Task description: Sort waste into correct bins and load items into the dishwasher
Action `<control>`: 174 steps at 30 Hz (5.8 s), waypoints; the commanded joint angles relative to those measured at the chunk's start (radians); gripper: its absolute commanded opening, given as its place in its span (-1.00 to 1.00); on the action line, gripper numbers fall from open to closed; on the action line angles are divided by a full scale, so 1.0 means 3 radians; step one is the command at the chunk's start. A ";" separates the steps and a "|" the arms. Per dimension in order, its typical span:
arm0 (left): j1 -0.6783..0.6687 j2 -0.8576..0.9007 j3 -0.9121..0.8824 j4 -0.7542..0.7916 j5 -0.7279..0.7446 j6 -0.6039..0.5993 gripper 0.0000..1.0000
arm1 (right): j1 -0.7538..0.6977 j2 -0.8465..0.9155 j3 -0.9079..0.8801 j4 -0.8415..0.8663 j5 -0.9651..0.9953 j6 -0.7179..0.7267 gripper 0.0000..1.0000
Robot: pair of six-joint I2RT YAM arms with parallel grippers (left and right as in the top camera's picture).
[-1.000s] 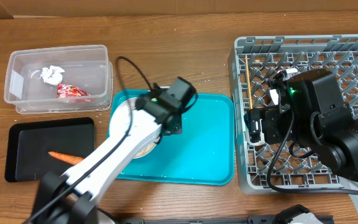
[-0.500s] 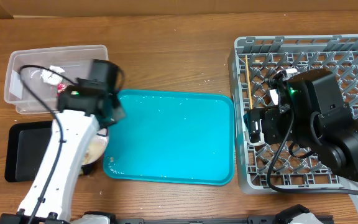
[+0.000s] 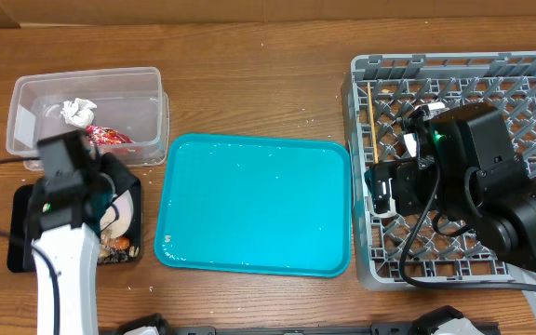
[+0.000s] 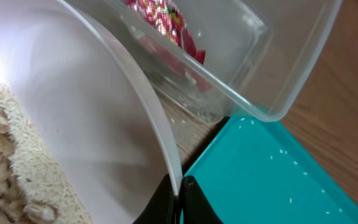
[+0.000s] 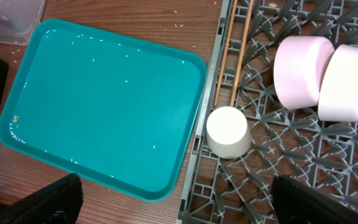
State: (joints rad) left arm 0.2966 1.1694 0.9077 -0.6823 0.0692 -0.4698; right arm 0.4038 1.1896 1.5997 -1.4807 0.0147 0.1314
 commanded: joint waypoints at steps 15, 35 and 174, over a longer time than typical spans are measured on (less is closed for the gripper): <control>0.1052 -0.0721 -0.0086 -0.0052 0.1638 0.0409 -0.92 | -0.0006 -0.0005 0.0036 0.0018 -0.0006 0.0024 1.00; 0.2692 -0.0661 -0.0237 -0.0614 0.3930 0.1946 -0.92 | -0.0006 -0.0005 0.0036 0.0028 -0.0006 0.0024 1.00; -0.2124 0.1133 0.2459 -0.2173 -0.1216 -0.0006 1.00 | -0.0846 -0.3955 -0.5140 0.4580 0.0066 -0.0264 1.00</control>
State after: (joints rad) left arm -0.3450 1.4792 1.6360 -1.3354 -0.2787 -0.4896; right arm 0.1570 0.0193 0.1215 -0.1734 0.0620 0.0551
